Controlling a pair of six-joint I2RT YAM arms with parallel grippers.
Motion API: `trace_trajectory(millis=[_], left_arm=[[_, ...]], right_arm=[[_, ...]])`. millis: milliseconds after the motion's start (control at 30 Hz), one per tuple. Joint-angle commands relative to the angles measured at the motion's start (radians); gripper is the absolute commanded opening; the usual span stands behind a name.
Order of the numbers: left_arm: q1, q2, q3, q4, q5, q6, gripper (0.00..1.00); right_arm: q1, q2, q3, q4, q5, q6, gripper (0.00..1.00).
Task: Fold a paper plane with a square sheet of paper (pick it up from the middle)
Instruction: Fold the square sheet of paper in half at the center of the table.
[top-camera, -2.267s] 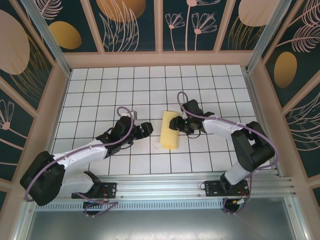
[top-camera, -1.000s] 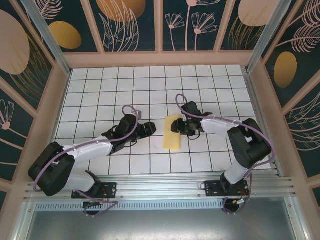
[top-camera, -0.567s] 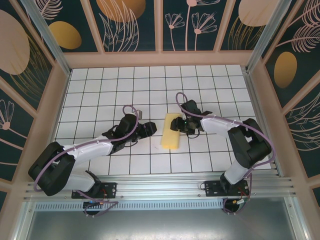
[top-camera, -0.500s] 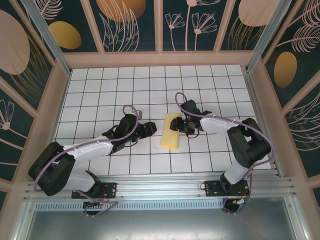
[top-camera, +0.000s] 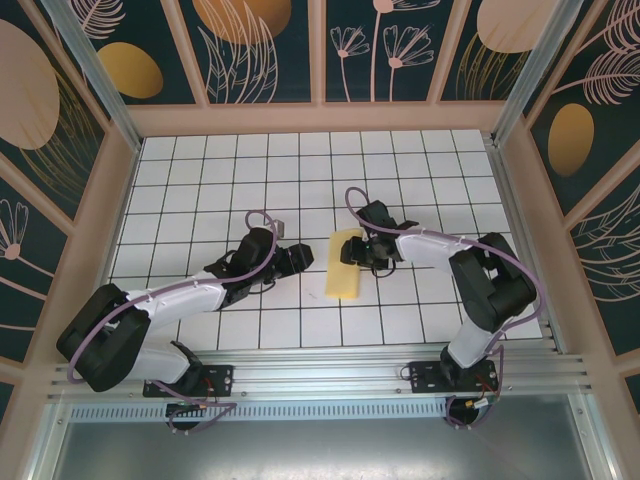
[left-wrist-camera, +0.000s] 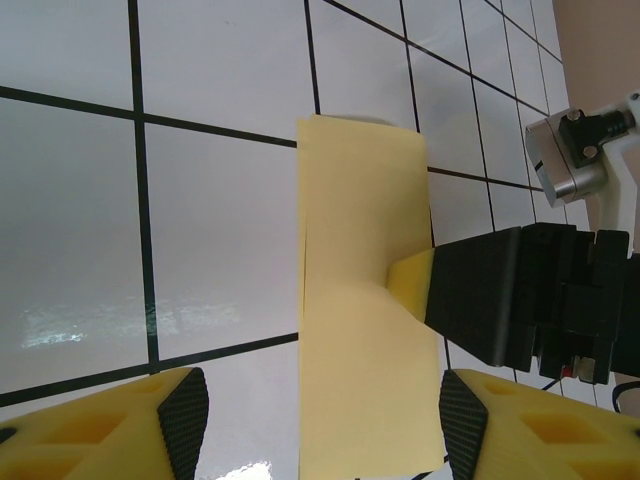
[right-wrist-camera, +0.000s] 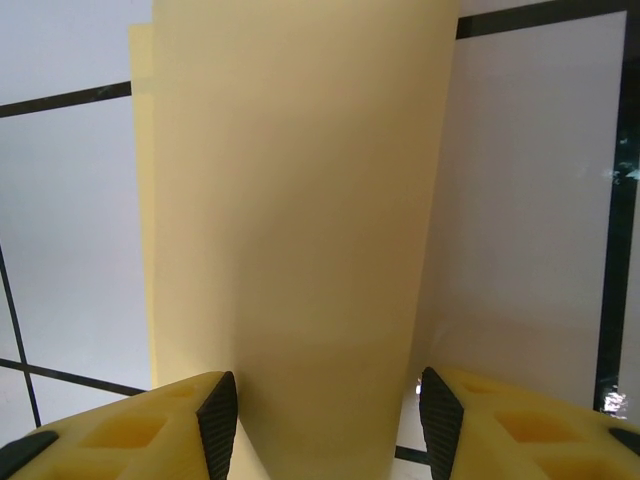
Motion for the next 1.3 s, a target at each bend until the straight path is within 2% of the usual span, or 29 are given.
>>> trace_trajectory(millis=[0, 767, 1267], left_arm=[[0.006, 0.014, 0.026, 0.022, 0.014, 0.004, 0.64], [0.006, 0.032, 0.036, 0.023, 0.012, 0.0, 0.55], [0.006, 0.037, 0.036, 0.029, 0.022, 0.003, 0.51]], right_arm=[[0.004, 0.032, 0.023, -0.023, 0.013, -0.016, 0.54], [0.014, 0.046, 0.052, -0.039, -0.003, -0.045, 0.56], [0.017, 0.072, 0.052, -0.076, 0.039, -0.068, 0.54]])
